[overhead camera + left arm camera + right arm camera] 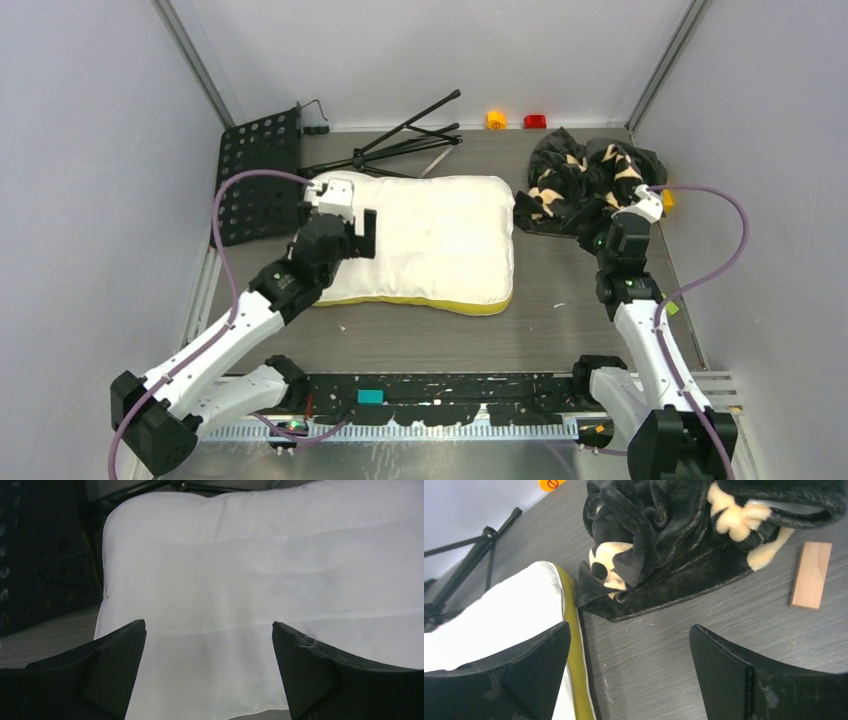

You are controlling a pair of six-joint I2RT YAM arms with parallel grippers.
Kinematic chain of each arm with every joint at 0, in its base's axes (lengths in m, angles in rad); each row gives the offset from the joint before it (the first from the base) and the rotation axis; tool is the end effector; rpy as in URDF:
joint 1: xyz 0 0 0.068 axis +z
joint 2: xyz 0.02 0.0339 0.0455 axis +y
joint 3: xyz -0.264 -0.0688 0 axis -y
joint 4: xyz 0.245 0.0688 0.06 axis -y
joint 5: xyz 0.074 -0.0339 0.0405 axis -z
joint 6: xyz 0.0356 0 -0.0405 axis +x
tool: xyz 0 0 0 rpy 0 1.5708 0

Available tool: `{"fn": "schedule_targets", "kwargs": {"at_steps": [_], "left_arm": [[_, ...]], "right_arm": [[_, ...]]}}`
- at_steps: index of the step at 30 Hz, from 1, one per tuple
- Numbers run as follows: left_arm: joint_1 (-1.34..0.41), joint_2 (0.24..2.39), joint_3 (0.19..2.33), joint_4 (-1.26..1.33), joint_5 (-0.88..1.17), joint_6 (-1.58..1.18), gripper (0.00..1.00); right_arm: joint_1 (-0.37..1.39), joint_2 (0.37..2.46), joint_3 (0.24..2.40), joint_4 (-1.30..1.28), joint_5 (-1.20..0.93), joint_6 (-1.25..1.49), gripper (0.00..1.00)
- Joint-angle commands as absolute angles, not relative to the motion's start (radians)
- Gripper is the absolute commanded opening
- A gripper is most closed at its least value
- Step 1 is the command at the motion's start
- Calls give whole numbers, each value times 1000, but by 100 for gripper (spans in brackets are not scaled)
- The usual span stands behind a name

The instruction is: Remove the pillowcase from the pillow

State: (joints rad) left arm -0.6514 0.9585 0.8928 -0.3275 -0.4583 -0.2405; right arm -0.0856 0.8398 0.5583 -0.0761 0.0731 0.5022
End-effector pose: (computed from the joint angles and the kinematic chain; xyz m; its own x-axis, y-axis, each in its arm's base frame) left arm 0.1801 -0.1175 0.3327 -0.3480 -0.0033 -0.9375 0.1399 0.9886 -0.0554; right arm 0.1974 -0.0195 0.2613 -0.2318 0.5017 -0.8334 0.3024 0.8515 0.4285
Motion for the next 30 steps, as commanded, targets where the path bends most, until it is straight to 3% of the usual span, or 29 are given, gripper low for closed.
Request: {"fn": "schedule_targets", "kwargs": {"at_steps": [1,4,13,19,24,28,30], "left_arm": [[-644,918,697,-22,-606,-123,100],[-588,938,586,145,-665,-88,100],[-271,1081,389,464,-434,-84,100],[-178,1273,317,712,-340,-86,100],[-149,1332,387,650,-312,-32,100],[-98,1365,431,591,-244,-52,100],[-86,1390,460,563,-197,-50,100]], "right_arm": [[-5,874,528,120,234,373,94],[0,888,450,238,311,312,96],[0,1139,381,490,281,197,96],[-23,1322,365,679,250,226,96],[-31,1427,446,660,234,165,92],[-22,1558,338,989,265,154,87],[-10,1549,348,956,308,157,91]]}}
